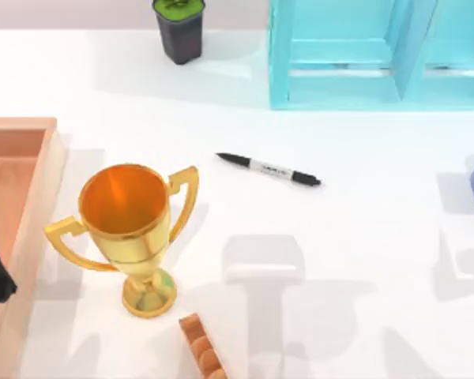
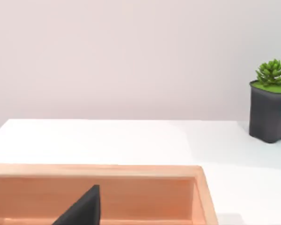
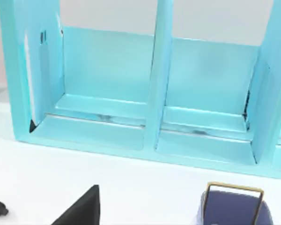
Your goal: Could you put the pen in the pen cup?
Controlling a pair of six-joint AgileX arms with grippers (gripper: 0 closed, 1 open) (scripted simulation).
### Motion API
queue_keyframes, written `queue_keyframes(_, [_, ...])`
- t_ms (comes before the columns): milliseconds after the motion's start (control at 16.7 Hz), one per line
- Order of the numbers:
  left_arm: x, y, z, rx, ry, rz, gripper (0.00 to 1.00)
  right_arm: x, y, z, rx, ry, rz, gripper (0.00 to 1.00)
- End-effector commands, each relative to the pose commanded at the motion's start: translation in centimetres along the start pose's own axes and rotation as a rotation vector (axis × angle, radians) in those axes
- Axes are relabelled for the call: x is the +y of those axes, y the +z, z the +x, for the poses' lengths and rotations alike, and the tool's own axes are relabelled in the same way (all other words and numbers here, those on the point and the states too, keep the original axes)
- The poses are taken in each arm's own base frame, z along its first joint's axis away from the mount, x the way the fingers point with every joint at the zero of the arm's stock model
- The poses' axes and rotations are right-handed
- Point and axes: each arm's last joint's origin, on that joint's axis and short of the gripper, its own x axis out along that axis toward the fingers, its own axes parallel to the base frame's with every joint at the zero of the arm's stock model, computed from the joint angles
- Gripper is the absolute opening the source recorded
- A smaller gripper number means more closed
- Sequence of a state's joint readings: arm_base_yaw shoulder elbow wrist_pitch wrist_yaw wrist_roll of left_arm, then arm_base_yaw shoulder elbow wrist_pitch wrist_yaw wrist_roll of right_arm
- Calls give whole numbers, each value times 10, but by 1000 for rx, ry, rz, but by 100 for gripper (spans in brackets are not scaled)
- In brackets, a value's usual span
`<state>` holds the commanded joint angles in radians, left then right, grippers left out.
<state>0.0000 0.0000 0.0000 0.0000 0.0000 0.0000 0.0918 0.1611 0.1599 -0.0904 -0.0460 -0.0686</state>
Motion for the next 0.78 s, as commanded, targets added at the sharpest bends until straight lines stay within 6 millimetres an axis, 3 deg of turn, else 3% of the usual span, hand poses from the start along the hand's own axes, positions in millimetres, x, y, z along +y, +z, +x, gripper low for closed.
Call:
queue_keyframes(240, [0,0,0,0,0,0,100,13,57,10,100,180,-103,100])
queue_keyframes(420, [0,0,0,0,0,0,100,28,112,31,172,327,-198,100])
queue_keyframes(780, [0,0,0,0,0,0,100,86,209,108,306,575,-404,100])
